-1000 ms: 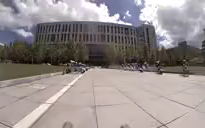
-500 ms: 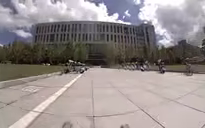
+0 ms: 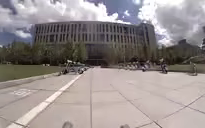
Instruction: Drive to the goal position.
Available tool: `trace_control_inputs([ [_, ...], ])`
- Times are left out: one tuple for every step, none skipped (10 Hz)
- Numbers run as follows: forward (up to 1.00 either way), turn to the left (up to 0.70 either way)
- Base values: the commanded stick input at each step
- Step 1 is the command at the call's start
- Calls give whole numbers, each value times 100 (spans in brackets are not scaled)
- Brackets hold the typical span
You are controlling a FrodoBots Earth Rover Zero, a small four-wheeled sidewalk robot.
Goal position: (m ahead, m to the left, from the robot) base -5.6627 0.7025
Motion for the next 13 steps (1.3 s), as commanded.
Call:
trace_control_inputs([
  [70,2],
  [70,3],
  [70,3],
  [70,2],
  [70,2],
  [70,2],
  [70,2],
  [70,2],
  [70,2],
  [70,2],
  [70,2],
  [70,2],
  [70,2],
])
